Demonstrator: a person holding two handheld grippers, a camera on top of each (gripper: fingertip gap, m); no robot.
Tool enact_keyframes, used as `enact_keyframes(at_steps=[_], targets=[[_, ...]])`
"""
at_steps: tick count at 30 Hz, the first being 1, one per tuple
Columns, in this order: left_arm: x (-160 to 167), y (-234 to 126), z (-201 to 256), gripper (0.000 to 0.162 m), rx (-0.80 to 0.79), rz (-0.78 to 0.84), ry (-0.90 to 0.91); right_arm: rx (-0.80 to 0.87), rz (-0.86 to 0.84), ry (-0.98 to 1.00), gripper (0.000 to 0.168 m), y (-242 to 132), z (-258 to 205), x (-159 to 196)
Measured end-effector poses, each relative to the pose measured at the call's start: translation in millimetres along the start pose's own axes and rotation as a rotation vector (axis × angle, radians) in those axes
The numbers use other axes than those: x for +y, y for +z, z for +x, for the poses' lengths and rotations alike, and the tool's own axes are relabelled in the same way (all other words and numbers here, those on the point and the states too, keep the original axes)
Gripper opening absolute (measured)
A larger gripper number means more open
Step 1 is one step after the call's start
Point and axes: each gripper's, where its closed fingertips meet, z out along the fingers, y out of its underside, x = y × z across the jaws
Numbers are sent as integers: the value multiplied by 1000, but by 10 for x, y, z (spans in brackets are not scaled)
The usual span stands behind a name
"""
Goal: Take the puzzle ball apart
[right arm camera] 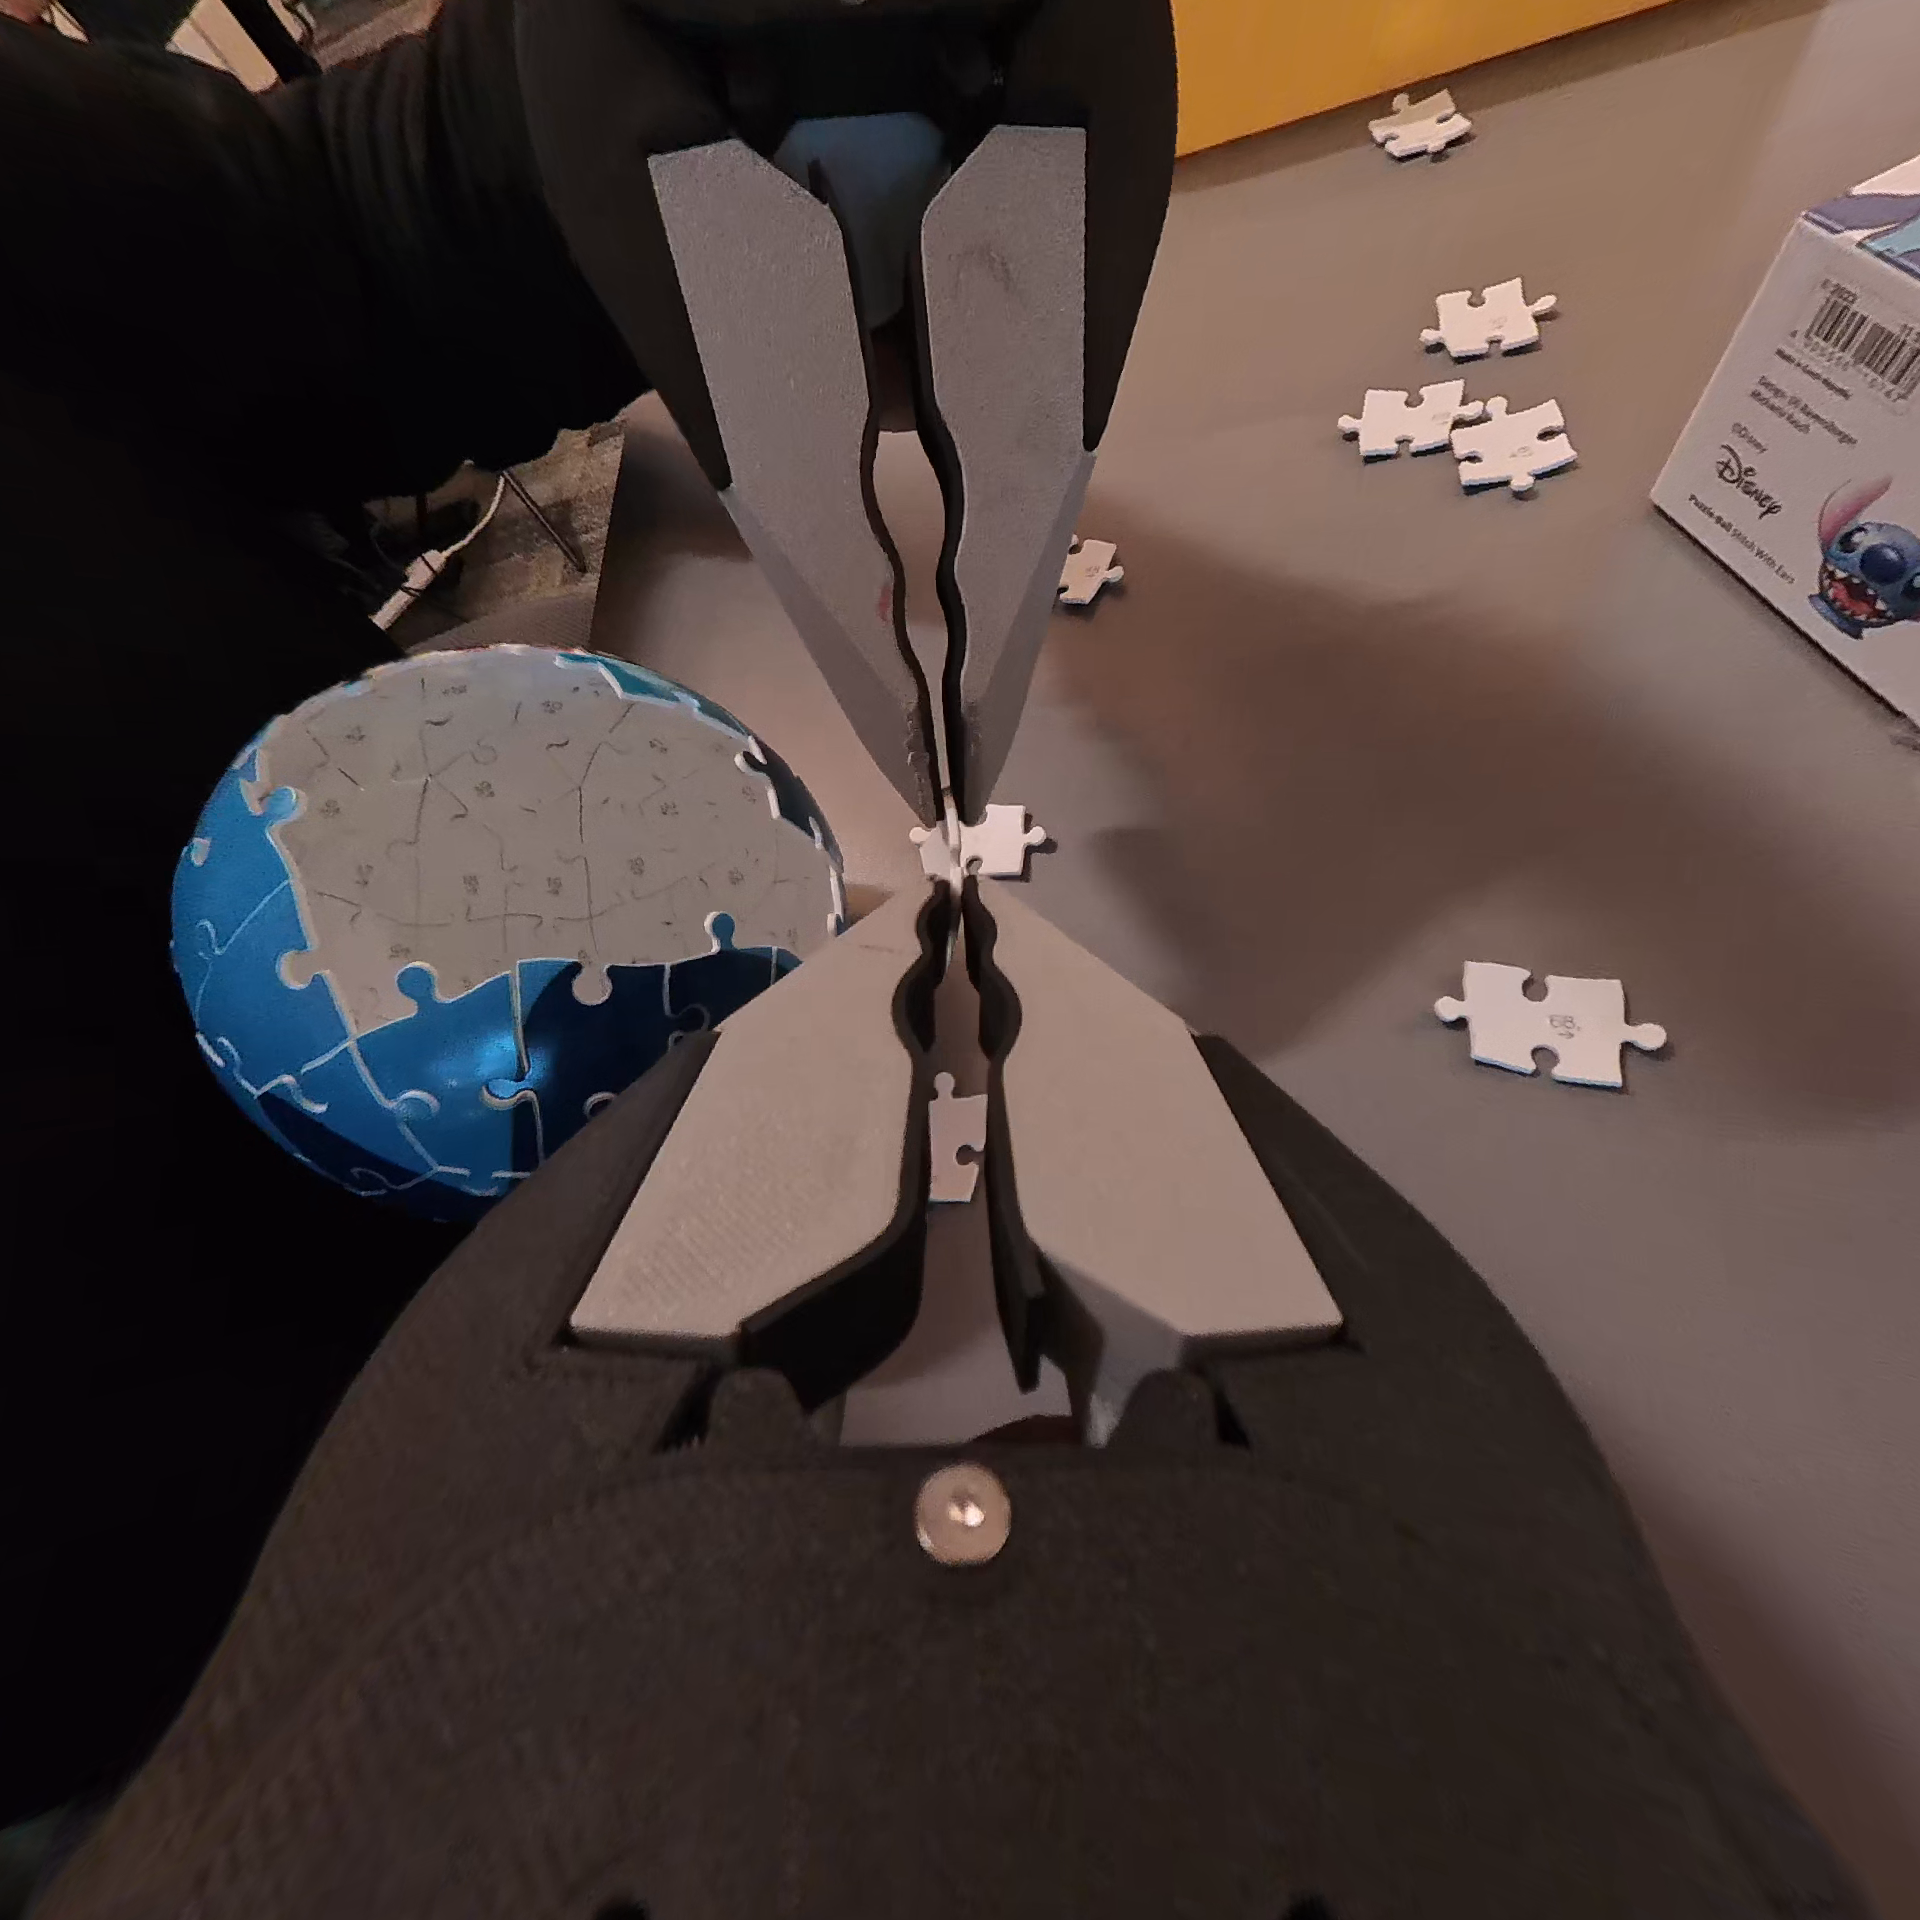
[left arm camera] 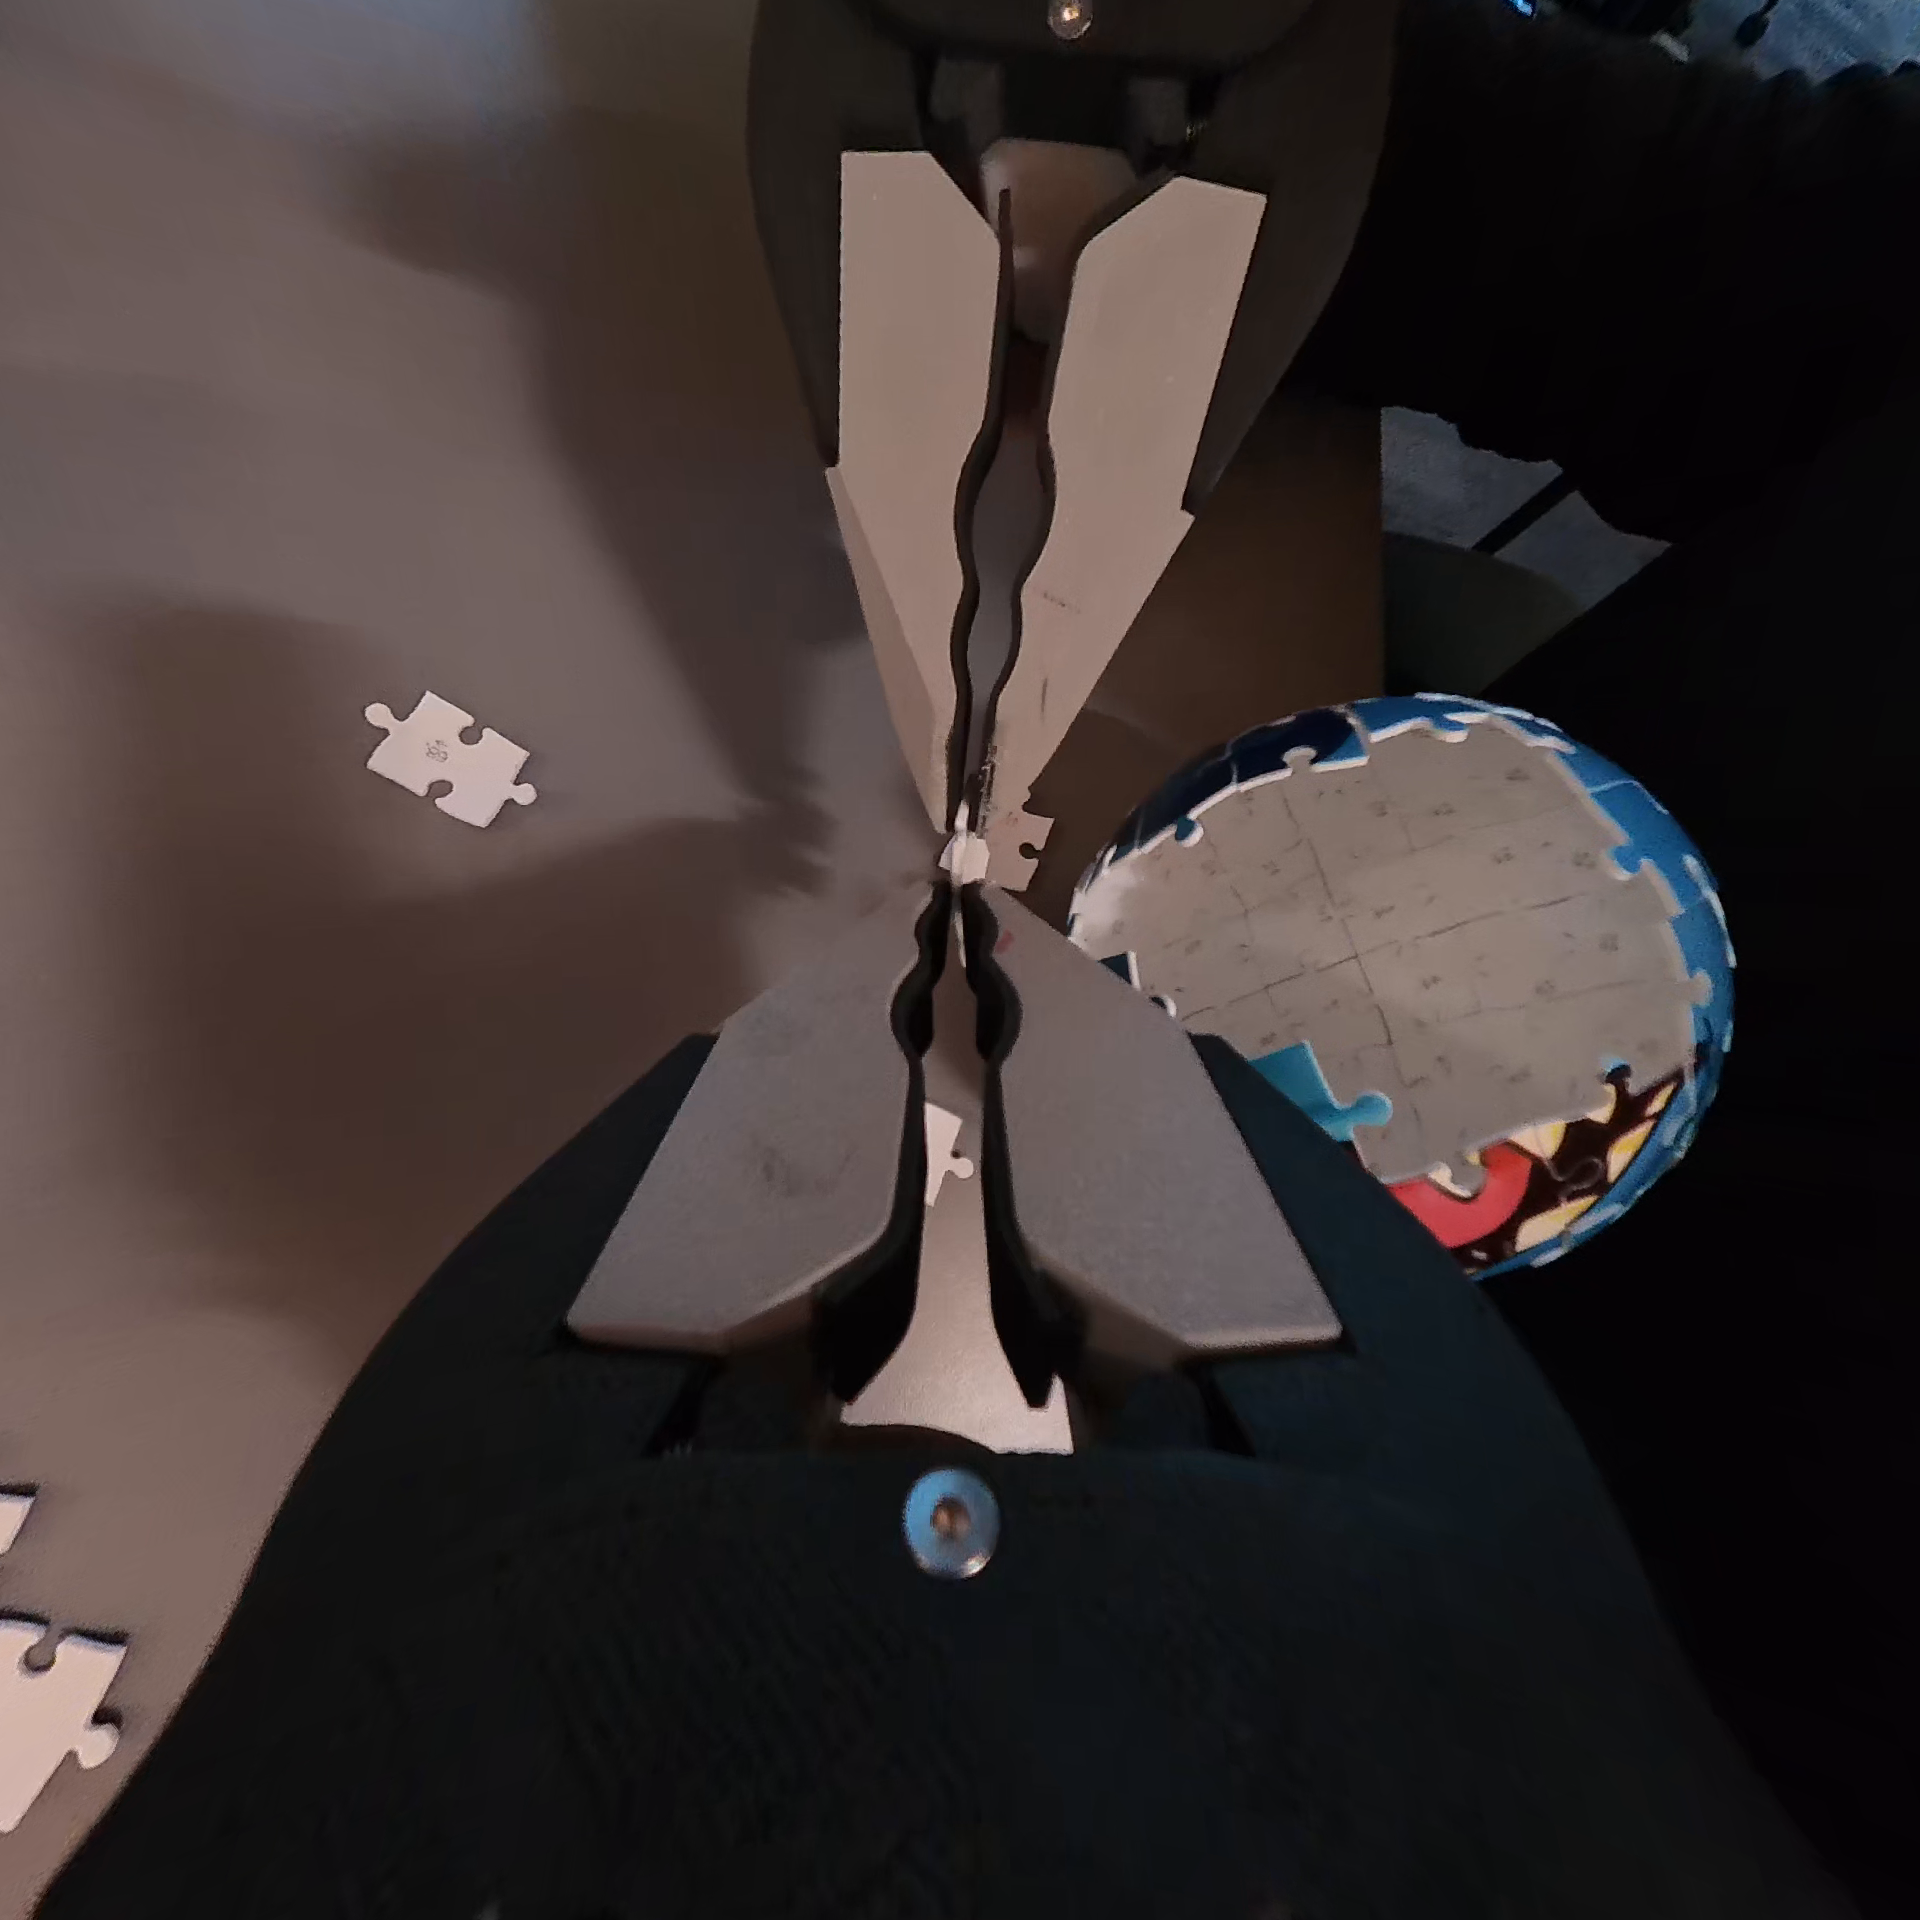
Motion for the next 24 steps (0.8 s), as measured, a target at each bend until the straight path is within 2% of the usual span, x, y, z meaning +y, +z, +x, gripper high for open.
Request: enact_keyframes(at_steps=[6, 13, 18, 24], targets=[[-22, -40, 46, 0, 51, 38, -32, -25, 17, 23, 0, -15, -44, -39], [-56, -171, -21, 5, 33, 77, -47, -18, 5, 13, 0, -13, -79, -36], [44, -287, -157, 8, 24, 65, -70, -15, 1, -14, 0, -22, -129, -32], [138, -256, -227, 8, 64, 57, -101, 7, -39, -63, 0, 3, -149, 15]])
